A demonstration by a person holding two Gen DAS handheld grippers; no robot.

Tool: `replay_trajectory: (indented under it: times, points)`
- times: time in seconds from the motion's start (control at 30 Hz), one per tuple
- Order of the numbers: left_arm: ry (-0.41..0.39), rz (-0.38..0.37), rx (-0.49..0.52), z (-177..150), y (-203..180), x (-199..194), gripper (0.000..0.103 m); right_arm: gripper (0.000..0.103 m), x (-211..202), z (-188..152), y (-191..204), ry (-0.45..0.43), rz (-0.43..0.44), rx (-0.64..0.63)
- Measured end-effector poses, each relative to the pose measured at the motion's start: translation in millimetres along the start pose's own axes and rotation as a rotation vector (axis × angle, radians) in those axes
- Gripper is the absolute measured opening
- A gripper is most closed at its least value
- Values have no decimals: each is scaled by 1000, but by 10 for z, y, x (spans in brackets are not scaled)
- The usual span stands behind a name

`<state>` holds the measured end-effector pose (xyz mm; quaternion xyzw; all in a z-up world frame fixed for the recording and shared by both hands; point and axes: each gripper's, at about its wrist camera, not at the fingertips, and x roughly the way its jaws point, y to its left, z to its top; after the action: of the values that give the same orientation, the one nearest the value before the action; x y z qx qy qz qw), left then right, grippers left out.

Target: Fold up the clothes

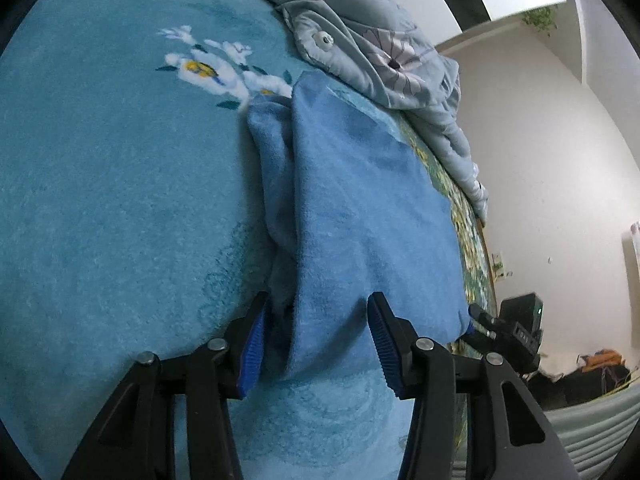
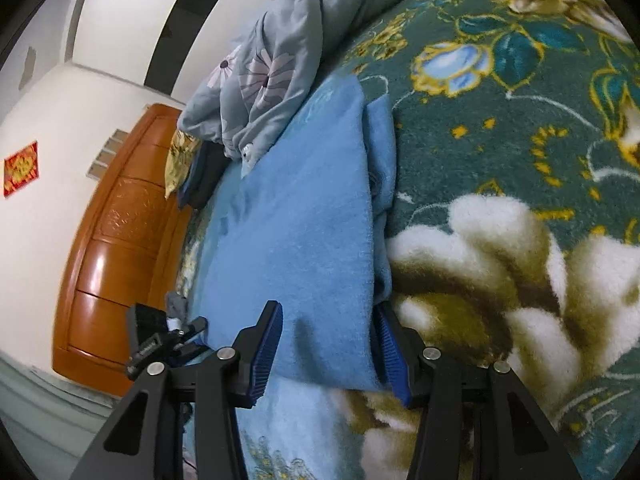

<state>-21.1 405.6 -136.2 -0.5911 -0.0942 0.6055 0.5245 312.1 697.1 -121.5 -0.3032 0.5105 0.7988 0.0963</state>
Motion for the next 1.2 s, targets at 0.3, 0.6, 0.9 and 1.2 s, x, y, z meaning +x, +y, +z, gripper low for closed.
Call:
replay_trajectory:
  times: [0.3,0.6,0.9,1.2]
  points:
    - [-33,-61,-143,-52,139,-33,9,6,-96,-28,-26,-15,3,52]
    - [6,-34,-79,-651,-38,-506,9,6,-501,-538,190,-3,32,14]
    - [10,-32,-29,-1480,73,-885,9,6,-783,-1387,20,26,64,52]
    - [7,-31,22,-1499,90,-926,11,10,-728,-1399,-77,28,78,83]
